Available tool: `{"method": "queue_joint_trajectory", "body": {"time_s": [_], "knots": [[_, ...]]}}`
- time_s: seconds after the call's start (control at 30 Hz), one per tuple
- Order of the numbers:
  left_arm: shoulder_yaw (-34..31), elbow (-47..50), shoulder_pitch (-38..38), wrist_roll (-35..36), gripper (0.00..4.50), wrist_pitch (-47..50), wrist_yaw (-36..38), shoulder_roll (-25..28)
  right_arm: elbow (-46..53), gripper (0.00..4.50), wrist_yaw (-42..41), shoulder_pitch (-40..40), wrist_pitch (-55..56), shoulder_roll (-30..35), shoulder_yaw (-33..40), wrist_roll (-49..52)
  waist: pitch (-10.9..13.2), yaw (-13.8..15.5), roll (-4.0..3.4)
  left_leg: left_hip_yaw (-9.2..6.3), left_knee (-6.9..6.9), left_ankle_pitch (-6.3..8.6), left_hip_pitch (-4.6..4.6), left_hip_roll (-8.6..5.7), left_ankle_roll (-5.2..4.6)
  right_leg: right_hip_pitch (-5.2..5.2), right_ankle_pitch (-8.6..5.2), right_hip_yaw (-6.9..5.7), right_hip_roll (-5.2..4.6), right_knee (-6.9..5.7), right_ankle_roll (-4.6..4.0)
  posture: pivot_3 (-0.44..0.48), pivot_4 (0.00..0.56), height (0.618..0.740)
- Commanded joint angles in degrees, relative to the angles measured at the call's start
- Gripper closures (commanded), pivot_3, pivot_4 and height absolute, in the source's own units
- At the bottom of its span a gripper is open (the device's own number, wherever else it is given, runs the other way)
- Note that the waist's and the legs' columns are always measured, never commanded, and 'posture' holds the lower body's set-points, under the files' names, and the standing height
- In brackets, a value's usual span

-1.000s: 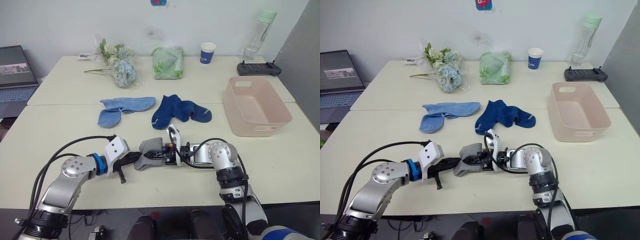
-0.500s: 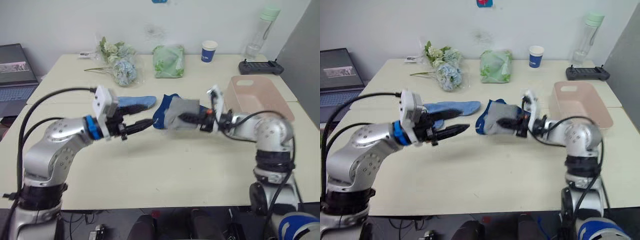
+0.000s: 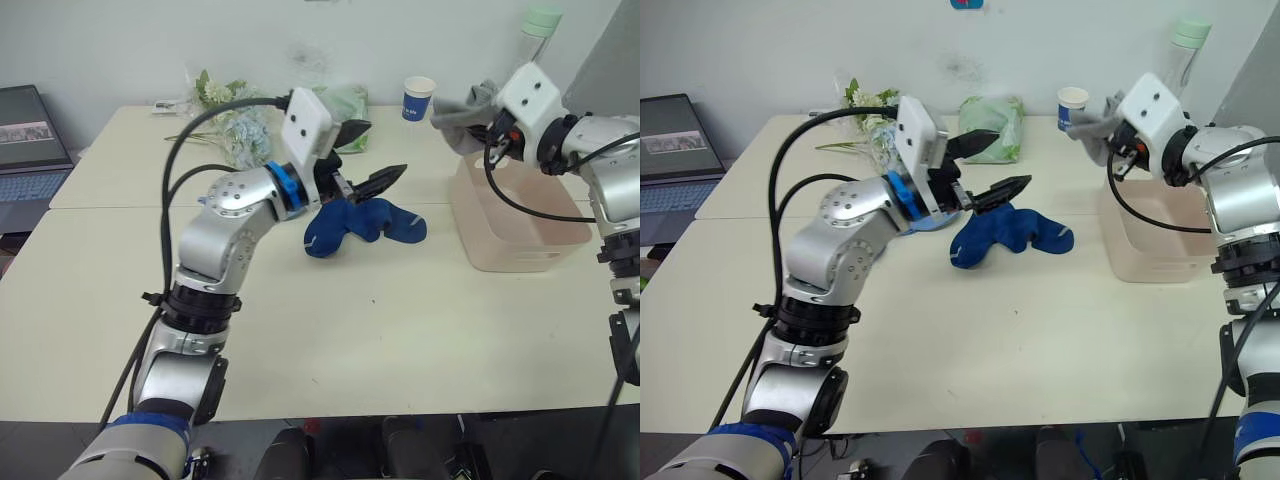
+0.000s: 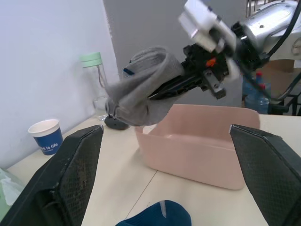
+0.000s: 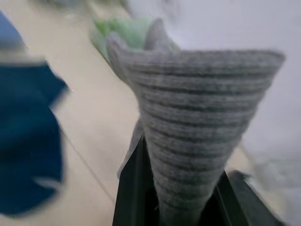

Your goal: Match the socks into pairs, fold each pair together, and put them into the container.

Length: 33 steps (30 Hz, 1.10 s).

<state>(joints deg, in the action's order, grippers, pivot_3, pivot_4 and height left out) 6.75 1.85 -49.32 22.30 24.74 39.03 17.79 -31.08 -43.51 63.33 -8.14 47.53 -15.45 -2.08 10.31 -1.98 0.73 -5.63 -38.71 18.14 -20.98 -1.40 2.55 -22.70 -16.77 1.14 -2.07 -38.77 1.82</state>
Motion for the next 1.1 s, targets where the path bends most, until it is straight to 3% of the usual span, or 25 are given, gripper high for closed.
{"method": "queue_joint_trajectory", "body": {"time_s": [0.03, 0.33, 0.8, 1.1], "knots": [[0.25, -0.07, -2.58, -1.86, 0.04, -2.87, -1.49, -2.39, -10.93, 4.5, 3.52, 4.67, 15.53, 1.21, -3.26, -10.08, 0.05, 0.0, 0.09, 0.04, 0.0, 0.0, -0.04, 0.0, 0.0, -0.07, 0.0, 0.03, -0.01, -0.02, 0.0, 0.0, 0.15, 0.74], [1.34, 4.59, -0.43, -0.45, 0.04, 1.34, 0.03, -4.72, -29.52, 4.5, 7.61, 9.54, 29.6, 2.24, -10.52, -25.64, 0.05, 0.19, 0.09, 0.1, -0.1, -0.03, -0.81, 0.02, 0.05, -0.87, 0.02, 0.07, -0.04, -0.12, -0.02, 0.0, 0.15, 0.74], [6.06, -5.62, -2.39, -4.94, 0.04, -4.28, 2.57, -11.41, -34.76, 4.5, 5.2, 7.5, 29.97, 2.96, -9.74, -29.93, 0.05, 0.16, 0.09, 0.12, -0.22, -0.04, -0.82, -0.04, 0.04, -0.84, 0.06, 0.07, -0.06, -0.18, 0.01, 0.0, 0.15, 0.74], [6.39, -3.97, 0.4, -4.88, 0.04, -3.87, 3.77, -11.54, -36.91, 4.5, 5.32, 6.76, 31.64, 1.9, -12.94, -34.47, 0.04, 0.21, 0.07, 0.14, -0.24, -0.05, -0.8, -0.04, 0.03, -0.82, 0.06, 0.09, -0.06, -0.22, 0.02, 0.0, 0.15, 0.74]]}}
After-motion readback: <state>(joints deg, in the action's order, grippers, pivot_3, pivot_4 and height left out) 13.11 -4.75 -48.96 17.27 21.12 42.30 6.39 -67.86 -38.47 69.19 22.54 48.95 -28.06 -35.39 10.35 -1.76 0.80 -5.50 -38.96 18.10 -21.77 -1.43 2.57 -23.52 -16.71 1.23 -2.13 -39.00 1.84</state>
